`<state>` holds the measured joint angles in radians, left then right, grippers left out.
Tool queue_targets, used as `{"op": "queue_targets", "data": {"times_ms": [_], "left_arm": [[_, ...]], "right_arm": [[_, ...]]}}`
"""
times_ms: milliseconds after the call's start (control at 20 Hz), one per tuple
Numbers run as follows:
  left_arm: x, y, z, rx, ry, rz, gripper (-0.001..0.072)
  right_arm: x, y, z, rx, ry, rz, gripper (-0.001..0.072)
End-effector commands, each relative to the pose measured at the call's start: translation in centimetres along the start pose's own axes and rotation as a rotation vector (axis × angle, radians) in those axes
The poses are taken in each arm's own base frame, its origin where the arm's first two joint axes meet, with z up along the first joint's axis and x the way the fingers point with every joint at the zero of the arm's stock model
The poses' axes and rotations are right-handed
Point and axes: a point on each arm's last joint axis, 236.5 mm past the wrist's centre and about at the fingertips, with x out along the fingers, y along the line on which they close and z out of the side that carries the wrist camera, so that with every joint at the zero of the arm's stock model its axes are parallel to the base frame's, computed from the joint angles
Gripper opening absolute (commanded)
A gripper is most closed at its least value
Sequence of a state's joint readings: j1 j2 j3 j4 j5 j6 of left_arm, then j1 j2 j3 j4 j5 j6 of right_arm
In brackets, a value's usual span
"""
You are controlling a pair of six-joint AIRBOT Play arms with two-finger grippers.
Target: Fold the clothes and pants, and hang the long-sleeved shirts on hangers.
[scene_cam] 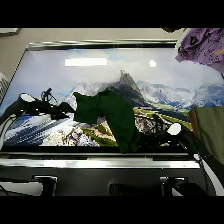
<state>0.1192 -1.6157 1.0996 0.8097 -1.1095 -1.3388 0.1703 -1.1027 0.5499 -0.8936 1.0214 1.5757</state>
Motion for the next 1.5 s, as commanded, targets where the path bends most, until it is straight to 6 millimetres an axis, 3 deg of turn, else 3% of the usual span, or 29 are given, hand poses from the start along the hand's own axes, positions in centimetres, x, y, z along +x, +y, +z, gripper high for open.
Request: {"op": "queue_targets", "data": {"times_ms": [0,100,150,200,250,350,400,450,550,650,750,800,900,1000,1050,1250,1350,1450], "left_arm": [[3.0,-0.6,-0.7,0.007,0.034,-0.021,0.0601],[4.1,-0.9,-0.9,0.007,0.046,-0.025,0.0586],[4.4,-1.0,-1.0,0.011,0.047,-0.021,0.0428],[4.6,-1.2,-0.9,0.014,0.042,-0.022,0.0165],[4.5,-1.9,-0.6,0.006,0.031,-0.046,0.0021],[3.0,-3.7,0.8,0.030,-0.008,-0.083,0.0020],[1.4,-5.2,2.1,0.069,-0.051,-0.097,0.0018],[-0.9,-7.0,3.8,0.114,-0.113,-0.114,0.0017],[-8.2,-11.5,7.6,0.212,-0.297,-0.139,0.0017],[-18.0,-16.0,10.2,0.314,-0.520,-0.113,0.0016],[-29.3,-20.2,10.3,0.406,-0.775,-0.046,0.0017],[-34.4,-22.1,9.3,0.443,-0.892,-0.015,0.0017],[-43.7,-25.6,5.1,0.523,-1.116,0.038,0.0017],[-50.3,-27.9,-0.4,0.569,-1.294,0.074,0.0017],[-52.5,-28.3,-3.3,0.576,-1.360,0.089,0.0018],[-57.5,-29.8,-13.3,0.629,-1.531,0.093,0.0018],[-58.8,-29.6,-15.6,0.597,-1.581,0.077,0.0018],[-58.4,-29.0,-15.6,0.570,-1.564,0.085,0.0018]], "right_arm": [[-0.1,0.1,-0.3,0.007,0.011,0.001,0.0029],[-0.4,0.5,-0.1,-0.004,0.011,0.005,0.0029],[-0.8,0.9,0.5,-0.019,-0.003,0.008,0.0029],[-1.3,1.4,1.3,-0.040,-0.025,0.005,0.0028],[-2.1,1.9,2.2,-0.068,-0.051,-0.001,0.0028],[-4.5,3.2,4.5,-0.150,-0.111,-0.034,0.0028],[-6.0,3.6,5.7,-0.196,-0.145,-0.067,0.0027],[-8.3,4.0,7.5,-0.254,-0.199,-0.123,0.0027],[-14.8,5.5,11.4,-0.352,-0.358,-0.251,0.0027],[-23.5,8.4,14.5,-0.443,-0.575,-0.349,0.0027],[-33.6,12.2,15.2,-0.505,-0.824,-0.402,0.0027],[-38.1,13.8,14.6,-0.524,-0.938,-0.412,0.0027],[-46.4,16.4,11.6,-0.547,-1.153,-0.406,0.0027],[-52.6,17.9,7.2,-0.559,-1.320,-0.377,0.0028],[-54.7,18.3,5.0,-0.559,-1.380,-0.355,0.0028],[-59.1,18.3,-2.6,-0.568,-1.534,-0.273,0.0028],[-59.9,18.1,-4.3,-0.529,-1.567,-0.217,0.0028],[-58.9,18.0,-3.5,-0.464,-1.529,-0.161,0.0028]]}}
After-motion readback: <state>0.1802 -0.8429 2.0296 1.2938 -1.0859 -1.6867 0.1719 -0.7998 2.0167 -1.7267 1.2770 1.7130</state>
